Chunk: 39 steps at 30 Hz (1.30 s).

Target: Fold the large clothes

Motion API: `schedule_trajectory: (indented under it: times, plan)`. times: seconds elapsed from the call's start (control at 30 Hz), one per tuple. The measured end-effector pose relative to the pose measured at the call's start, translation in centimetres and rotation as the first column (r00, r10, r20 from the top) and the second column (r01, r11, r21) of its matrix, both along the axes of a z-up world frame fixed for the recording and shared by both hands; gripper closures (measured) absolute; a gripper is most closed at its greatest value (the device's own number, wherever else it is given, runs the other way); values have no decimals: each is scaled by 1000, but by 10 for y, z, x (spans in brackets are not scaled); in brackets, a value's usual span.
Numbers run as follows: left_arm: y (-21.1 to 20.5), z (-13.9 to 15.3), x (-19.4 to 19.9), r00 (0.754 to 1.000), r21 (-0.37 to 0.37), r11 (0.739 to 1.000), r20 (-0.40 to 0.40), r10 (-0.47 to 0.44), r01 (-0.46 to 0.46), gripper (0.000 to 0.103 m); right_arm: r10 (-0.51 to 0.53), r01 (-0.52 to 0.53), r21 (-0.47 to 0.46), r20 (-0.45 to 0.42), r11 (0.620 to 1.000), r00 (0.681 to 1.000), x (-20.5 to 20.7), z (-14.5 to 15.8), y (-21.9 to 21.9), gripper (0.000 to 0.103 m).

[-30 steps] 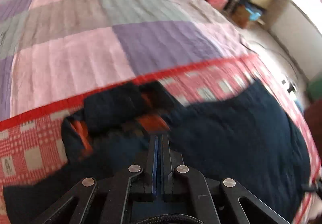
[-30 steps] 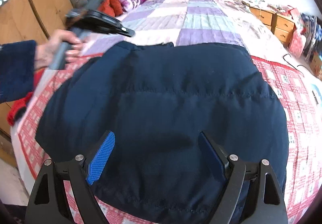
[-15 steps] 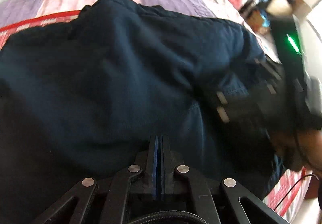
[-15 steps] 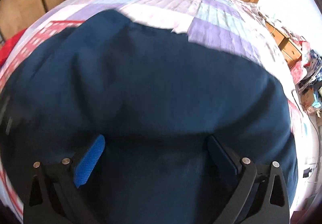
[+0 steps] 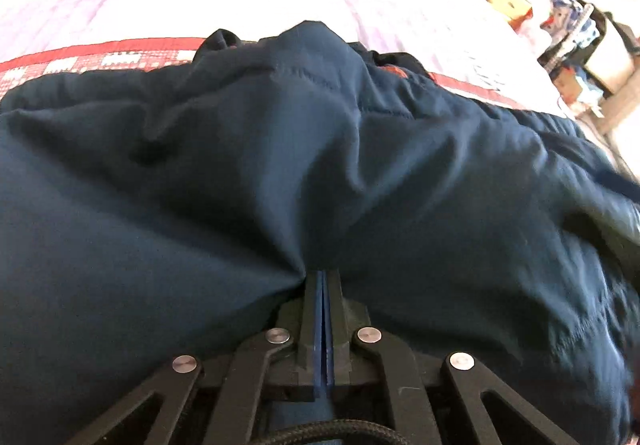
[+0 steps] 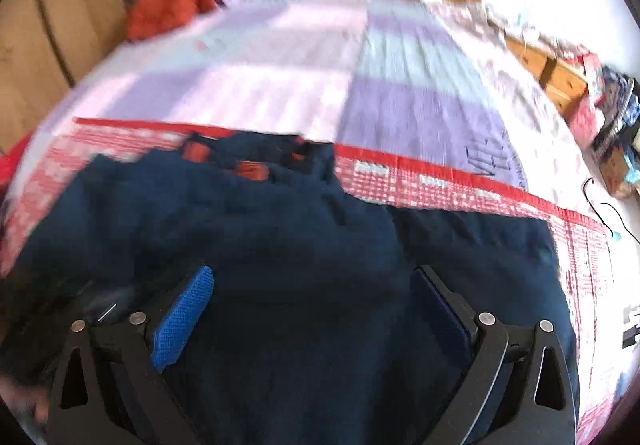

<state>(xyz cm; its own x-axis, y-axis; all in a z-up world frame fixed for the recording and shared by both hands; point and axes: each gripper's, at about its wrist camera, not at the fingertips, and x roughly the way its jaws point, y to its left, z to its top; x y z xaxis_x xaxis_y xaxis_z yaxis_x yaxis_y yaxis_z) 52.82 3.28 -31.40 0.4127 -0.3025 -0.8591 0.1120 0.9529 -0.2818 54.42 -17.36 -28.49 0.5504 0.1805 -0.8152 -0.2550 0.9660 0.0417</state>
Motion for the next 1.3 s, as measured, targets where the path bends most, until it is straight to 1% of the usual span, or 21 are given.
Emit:
schedule_trajectory:
  times: [0.1, 0.2, 0.23, 0.3, 0.43, 0.53, 0.57, 0.6, 0.63, 0.67, 0.77, 0.8, 0.87, 0.9, 0.93, 1.0, 1.03, 1.1, 1.2, 1.27, 1.3]
  plan:
    - [0, 0, 12, 1000, -13, 1000, -9, 20, -20, 102, 70, -71, -21, -17, 997, 997, -35, -7, 19, 1]
    - [0, 2, 8, 1000, -28, 999, -12, 17, -18, 102, 157, -162, -171, -44, 972, 987, -43, -32, 35, 1]
    - [7, 1, 8, 1000, -28, 999, -8, 16, -16, 101, 151, -156, -164, -41, 974, 988, -41, -36, 24, 1]
    - [24, 1, 2, 1000, -2, 1000, 10, 18, -18, 101, 73, -77, -116, -34, 990, 997, -36, -38, -11, 1]
    - [79, -1, -10, 995, 92, 991, 41, 92, -96, 101, -93, 88, -171, -24, 981, 995, -21, -41, -82, 1]
    - [120, -4, -12, 986, 161, 973, 51, 157, -163, 101, -234, 225, -106, -79, 969, 969, -12, -44, -143, 0]
    - [134, -6, -13, 982, 205, 961, 59, 179, -188, 101, -278, 270, -83, -104, 959, 955, -10, -48, -161, 0]
    - [148, -10, -14, 978, 228, 951, 53, 203, -210, 101, -305, 306, -16, -146, 952, 941, -8, -52, -179, 0]
    - [160, -15, -15, 976, 242, 946, 41, 214, -217, 101, -315, 326, 31, -181, 945, 932, -7, -57, -188, 0]
    - [172, -18, -16, 975, 253, 942, 29, 219, -219, 101, -310, 320, 26, -182, 947, 933, -7, -59, -188, 0]
    - [192, -21, -22, 970, 258, 936, 38, 240, -241, 101, -276, 267, -95, -95, 959, 956, -12, -54, -168, 0]
    - [194, -22, -23, 967, 255, 934, 36, 251, -251, 101, -277, 269, -91, -95, 959, 956, -13, -52, -170, 0]
    - [207, -23, -25, 956, 240, 927, 29, 290, -289, 99, -283, 277, -63, -106, 959, 953, -13, -54, -178, 0]
    - [218, -23, -29, 936, 298, 891, 35, 349, -343, 98, -280, 274, -66, -107, 959, 954, -13, -53, -179, 0]
    - [228, -24, -35, 915, 317, 866, 19, 402, -387, 97, -277, 270, -76, -103, 960, 955, -14, -52, -178, 0]
    - [253, -24, -51, 874, 234, 854, -30, 485, -466, 98, -273, 262, -116, -89, 958, 958, -13, -47, -169, 0]
    - [255, -17, -62, 875, 200, 859, -13, 484, -472, 98, -276, 264, -147, -74, 953, 958, -16, -42, -164, 0]
    - [232, 8, -84, 918, 196, 897, 77, 390, -397, 98, -259, 257, -219, 24, 941, 966, -31, -22, -140, 1]
    - [170, 45, -116, 952, 156, 950, 191, 240, -271, 97, -98, 123, -178, 142, 976, 985, -70, 9, -84, 1]
    - [115, 62, -140, 962, 83, 983, 236, 141, -164, 94, 13, 13, -153, 166, 988, 986, -97, 17, -40, 1]
    - [95, 65, -146, 965, 64, 990, 240, 108, -127, 94, 77, -55, -132, 164, 990, 984, -111, 18, -14, 1]
